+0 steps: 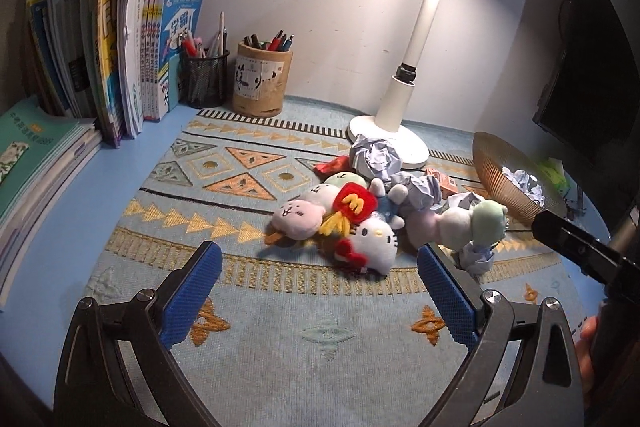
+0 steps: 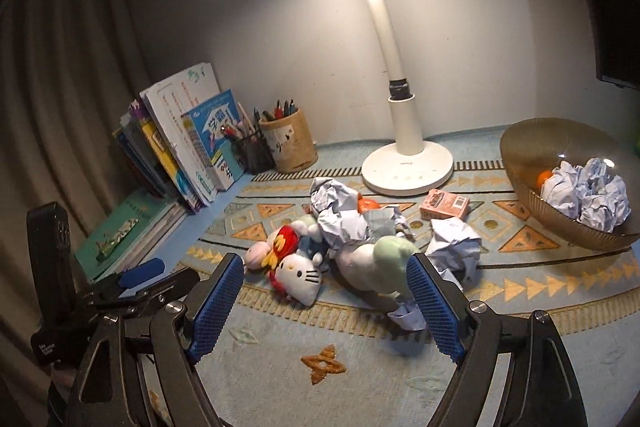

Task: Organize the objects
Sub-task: 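Move both grippers back toward the plush toys, then close the right gripper on the white cat plush toy, then grasp the stacked pink-white-green plush with the left gripper while the right lifts the cat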

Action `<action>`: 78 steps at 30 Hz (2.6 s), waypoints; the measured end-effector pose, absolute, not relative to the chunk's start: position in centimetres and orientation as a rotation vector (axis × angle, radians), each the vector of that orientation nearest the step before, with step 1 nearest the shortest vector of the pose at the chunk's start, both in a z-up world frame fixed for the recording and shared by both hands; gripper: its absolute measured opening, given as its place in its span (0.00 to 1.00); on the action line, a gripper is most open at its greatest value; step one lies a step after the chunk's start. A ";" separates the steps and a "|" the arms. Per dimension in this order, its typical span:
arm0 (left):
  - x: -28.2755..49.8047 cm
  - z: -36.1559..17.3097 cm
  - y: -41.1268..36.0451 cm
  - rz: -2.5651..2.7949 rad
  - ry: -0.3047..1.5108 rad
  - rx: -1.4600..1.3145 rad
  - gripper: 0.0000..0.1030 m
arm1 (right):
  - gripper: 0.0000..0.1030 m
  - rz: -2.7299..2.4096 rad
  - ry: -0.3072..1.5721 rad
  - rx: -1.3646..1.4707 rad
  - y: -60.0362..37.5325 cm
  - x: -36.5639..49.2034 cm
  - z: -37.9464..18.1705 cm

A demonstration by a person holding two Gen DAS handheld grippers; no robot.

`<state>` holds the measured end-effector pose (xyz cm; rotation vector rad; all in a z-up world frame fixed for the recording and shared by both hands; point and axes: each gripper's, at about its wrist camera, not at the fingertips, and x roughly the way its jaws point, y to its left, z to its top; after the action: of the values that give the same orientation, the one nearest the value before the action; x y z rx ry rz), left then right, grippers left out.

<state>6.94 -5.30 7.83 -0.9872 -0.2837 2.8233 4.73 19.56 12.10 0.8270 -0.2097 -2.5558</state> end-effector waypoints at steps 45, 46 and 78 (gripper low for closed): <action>-6.4 3.8 -4.2 2.661 0.027 -1.085 0.91 | 0.53 -2.477 -0.199 1.262 9.1 -4.9 2.5; -6.4 3.8 -4.1 2.659 0.029 -1.084 0.91 | 0.53 -2.475 -0.206 1.260 9.3 -4.8 2.5; 2.1 6.4 -3.9 2.726 -0.054 -1.056 0.43 | 0.52 -2.467 -0.003 1.241 11.3 3.3 5.0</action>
<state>2.15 -3.88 6.40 -1.0561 -0.0545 2.7261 3.28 11.30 4.96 1.2407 -0.0032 -2.4669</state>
